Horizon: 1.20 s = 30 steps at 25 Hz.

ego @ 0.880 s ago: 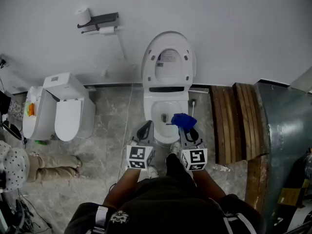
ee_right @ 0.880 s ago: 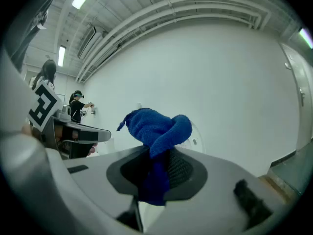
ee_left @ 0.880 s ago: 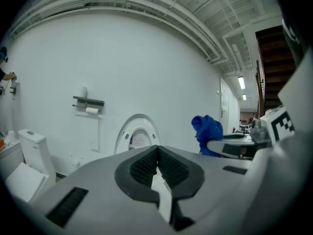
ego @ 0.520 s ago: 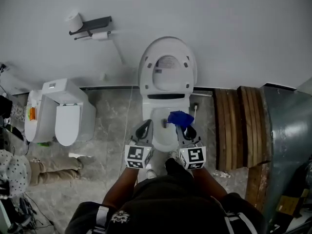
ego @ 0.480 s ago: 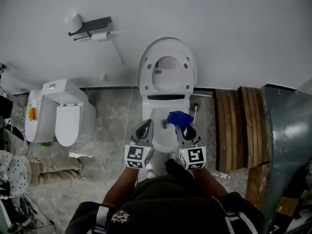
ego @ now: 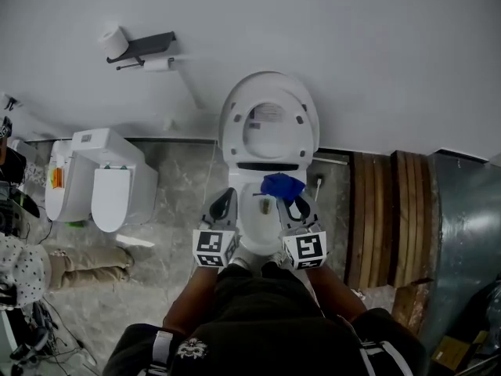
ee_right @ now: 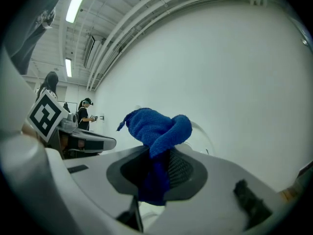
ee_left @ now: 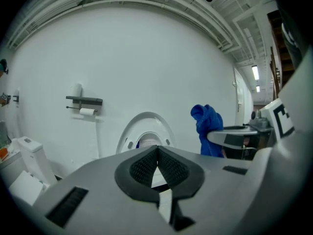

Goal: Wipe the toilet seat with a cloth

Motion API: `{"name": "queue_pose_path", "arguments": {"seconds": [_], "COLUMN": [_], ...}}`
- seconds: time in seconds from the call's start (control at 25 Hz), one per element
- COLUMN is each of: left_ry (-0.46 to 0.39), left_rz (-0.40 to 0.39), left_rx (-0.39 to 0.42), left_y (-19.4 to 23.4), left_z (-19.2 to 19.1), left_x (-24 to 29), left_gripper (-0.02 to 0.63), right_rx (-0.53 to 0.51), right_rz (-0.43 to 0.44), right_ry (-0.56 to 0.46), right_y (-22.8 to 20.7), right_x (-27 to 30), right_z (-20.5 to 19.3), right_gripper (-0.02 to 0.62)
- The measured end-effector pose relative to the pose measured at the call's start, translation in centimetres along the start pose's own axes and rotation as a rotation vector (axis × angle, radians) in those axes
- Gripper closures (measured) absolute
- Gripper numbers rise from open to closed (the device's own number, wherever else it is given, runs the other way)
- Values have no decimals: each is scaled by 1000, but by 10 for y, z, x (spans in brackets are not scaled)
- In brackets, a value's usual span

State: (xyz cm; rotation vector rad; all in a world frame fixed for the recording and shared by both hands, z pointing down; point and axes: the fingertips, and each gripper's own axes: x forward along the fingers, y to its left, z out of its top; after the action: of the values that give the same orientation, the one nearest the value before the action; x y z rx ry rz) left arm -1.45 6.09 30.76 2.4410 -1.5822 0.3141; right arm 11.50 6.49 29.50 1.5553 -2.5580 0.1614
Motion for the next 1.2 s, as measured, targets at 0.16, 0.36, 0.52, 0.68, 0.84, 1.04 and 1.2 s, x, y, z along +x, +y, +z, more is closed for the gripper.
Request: {"name": "queue_pose_path", "arguments": {"seconds": [0.16,0.36,0.52,0.68,0.84,1.04,1.2], "left_ry": [0,3,-6,6,23,35,45], "left_rz": [11,-9,-57,-73,-95,-94,-92], "left_rx": [0,4,24,23,12,-8,-14], "left_y": [13,32,36,49,65,82,92], "left_z": [8,16,24,27,21,17,10], "left_x": [15,39,64,88,104,120,124], "left_gripper": [597,597,597,597,597,597,597], "right_rx": [9,-2,-12,-41,-55,-54,-50], "right_rz": [-39,-77,-113,-125,-133,-143,-157], "right_ry": [-13,-6,3,31,59,85,114], "right_y": [-26,-43,-55,-63,-64,-72,-79], "right_x": [16,43,78,115,149,189,222], "right_z": [1,4,8,10,6,0,-7], "right_gripper": [515,515,515,515,515,515,515]}}
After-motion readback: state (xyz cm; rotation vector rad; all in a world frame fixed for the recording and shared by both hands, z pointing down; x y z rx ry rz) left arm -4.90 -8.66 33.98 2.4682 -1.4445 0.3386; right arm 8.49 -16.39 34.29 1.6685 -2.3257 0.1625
